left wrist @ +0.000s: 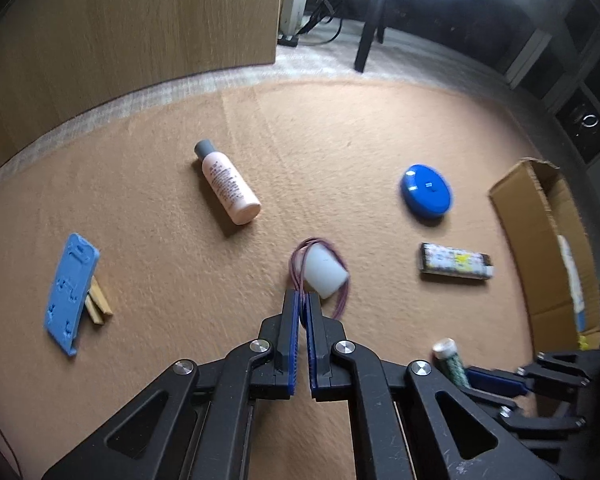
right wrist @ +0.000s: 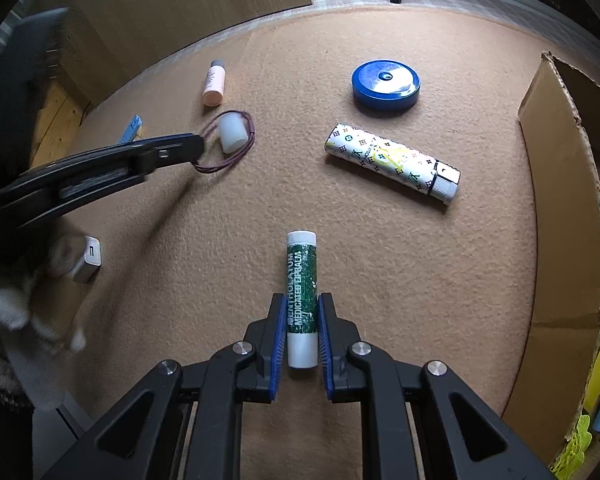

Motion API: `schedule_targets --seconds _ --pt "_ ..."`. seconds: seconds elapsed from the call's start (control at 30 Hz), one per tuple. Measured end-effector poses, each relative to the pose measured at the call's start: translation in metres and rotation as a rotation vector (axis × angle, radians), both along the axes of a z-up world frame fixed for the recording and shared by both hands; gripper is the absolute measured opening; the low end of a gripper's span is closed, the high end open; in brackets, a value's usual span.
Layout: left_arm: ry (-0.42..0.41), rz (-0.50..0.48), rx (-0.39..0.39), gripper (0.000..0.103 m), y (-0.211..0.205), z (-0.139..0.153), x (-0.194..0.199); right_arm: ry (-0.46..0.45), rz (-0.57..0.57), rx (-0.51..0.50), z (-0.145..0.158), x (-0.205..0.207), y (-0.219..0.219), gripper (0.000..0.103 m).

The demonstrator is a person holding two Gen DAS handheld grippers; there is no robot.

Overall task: Organize objects
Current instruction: 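Close the left tool on the purple rubber band while the right tool holds the stick, then lift the rubber band with the left tool while the right tool carries the stick to the box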

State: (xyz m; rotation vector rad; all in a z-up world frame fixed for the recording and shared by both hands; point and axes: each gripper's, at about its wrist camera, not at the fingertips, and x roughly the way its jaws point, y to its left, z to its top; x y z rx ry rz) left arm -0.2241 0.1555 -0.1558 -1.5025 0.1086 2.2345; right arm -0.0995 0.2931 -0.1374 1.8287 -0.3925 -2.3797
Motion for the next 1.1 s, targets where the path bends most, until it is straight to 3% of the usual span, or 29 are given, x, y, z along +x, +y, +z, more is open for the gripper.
schedule_targets --seconds 0.37,0.7,0.8,0.87,0.9,1.03,1.1 --pt "0.024 -0.007 0.068 0.002 -0.031 0.034 0.056 0.003 0.002 0.005 0.000 -0.002 -0.003 0.014" --pt "-0.050 0.024 -0.005 0.002 -0.053 -0.001 0.080 0.006 0.011 0.025 -0.001 -0.002 -0.005 0.014" --pt "-0.044 0.030 -0.026 0.018 -0.056 -0.005 0.079 0.007 0.012 0.030 -0.001 -0.002 -0.005 0.014" --pt "-0.017 0.033 -0.035 0.048 -0.056 -0.003 0.079 0.007 0.012 0.030 -0.001 -0.002 -0.006 0.014" --pt "-0.006 0.028 -0.037 0.053 -0.055 -0.001 0.079 0.007 0.013 0.032 -0.001 -0.002 -0.006 0.014" --pt "0.019 0.011 -0.071 0.055 -0.046 -0.003 0.072 0.009 0.013 0.041 -0.005 -0.002 -0.011 0.014" --pt "0.012 0.020 -0.088 0.048 -0.043 -0.008 0.065 0.012 0.018 0.058 -0.003 -0.004 -0.011 0.014"
